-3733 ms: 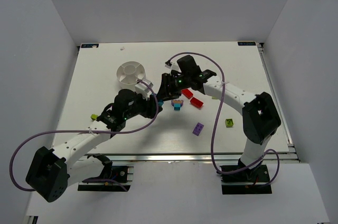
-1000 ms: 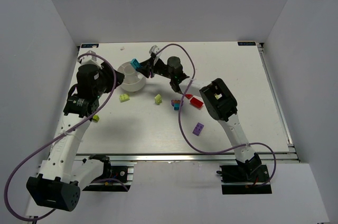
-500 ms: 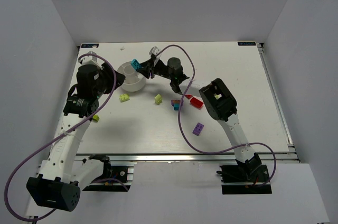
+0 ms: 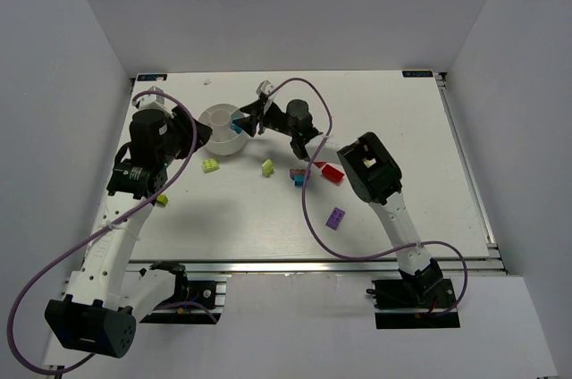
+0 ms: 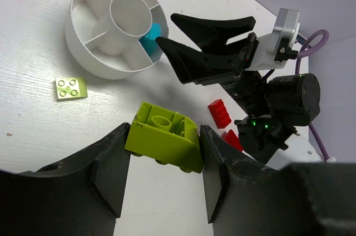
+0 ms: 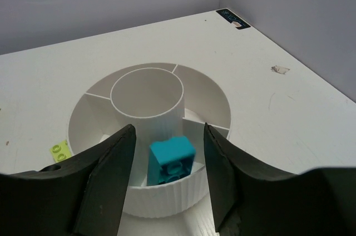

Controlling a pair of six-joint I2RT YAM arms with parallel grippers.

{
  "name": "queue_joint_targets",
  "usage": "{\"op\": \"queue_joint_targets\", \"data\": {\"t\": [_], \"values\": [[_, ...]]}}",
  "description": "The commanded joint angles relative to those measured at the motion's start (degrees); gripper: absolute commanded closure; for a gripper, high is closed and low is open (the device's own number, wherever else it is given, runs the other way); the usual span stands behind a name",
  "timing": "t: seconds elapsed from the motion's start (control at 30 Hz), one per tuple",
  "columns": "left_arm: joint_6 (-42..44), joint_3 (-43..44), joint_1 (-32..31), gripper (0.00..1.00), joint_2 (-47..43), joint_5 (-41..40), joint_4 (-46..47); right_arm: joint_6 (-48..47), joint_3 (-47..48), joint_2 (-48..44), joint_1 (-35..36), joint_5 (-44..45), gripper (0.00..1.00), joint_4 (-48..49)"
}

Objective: Sort the legos into containers by color

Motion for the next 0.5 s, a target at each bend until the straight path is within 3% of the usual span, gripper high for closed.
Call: {"op": "queue_joint_targets", "data": {"t": [0.0, 0.33, 0.47], "values": [[-0.36, 0.04, 0.4, 0.79, -1.18, 0.83, 0.36, -0.06, -0.23, -1.78, -0.38, -0.27, 0.42, 4.41], [-0.8, 0.04, 0.31, 0.79, -1.09, 0.65, 0.62, 0.47, -3.64, -4.32, -0.9, -0.79, 0.41, 7.04], [-1.85, -0.66, 0.4, 0.79, 0.31, 1.35, 1.23, -1.28, -8.64, -9.15, -2.48, -4.39, 0.3, 9.32]]}}
